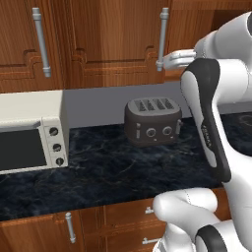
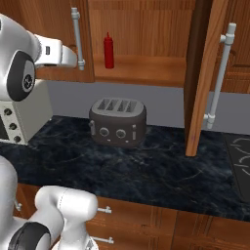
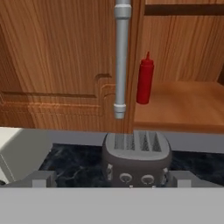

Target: Move the ketchup and ketchup from the cabinet to the dining counter.

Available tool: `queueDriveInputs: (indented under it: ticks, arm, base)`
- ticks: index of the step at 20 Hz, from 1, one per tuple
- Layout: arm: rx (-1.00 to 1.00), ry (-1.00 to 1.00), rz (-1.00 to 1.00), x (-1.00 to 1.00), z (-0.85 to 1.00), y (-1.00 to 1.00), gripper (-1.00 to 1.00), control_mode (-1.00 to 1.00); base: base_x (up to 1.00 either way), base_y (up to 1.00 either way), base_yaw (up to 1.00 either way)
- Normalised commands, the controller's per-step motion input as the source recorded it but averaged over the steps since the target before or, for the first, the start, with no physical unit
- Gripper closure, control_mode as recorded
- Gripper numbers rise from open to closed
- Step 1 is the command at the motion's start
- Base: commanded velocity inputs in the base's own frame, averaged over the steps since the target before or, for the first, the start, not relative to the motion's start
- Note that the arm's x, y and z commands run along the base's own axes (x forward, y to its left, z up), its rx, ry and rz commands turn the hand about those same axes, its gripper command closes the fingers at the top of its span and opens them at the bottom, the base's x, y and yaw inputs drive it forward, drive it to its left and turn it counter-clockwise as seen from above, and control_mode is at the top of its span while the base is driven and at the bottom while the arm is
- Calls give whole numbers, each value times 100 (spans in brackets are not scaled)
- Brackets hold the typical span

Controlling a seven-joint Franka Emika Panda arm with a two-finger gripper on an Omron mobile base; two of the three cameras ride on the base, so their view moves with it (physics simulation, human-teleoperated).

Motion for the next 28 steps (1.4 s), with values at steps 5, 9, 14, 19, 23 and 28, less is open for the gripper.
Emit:
queueDriveInputs:
  ticks: [5,9,14,19,23,28]
  arm:
    - [0,0,0,43,0,0,-100,-100]
    - [0,0,0,41,0,0,-100,-100]
    - [0,-15,0,25,-6,0,-100,-100]
    - [0,-29,0,10,-2,3,-100,-100]
    - [0,-14,0,17,0,7,-100,-100]
    - [0,1,0,27,0,3,-100,-100]
  base:
    - [0,0,0]
    - [0,0,0]
    - [0,0,0]
    - [0,0,0]
    - [0,0,0]
    - [0,0,0]
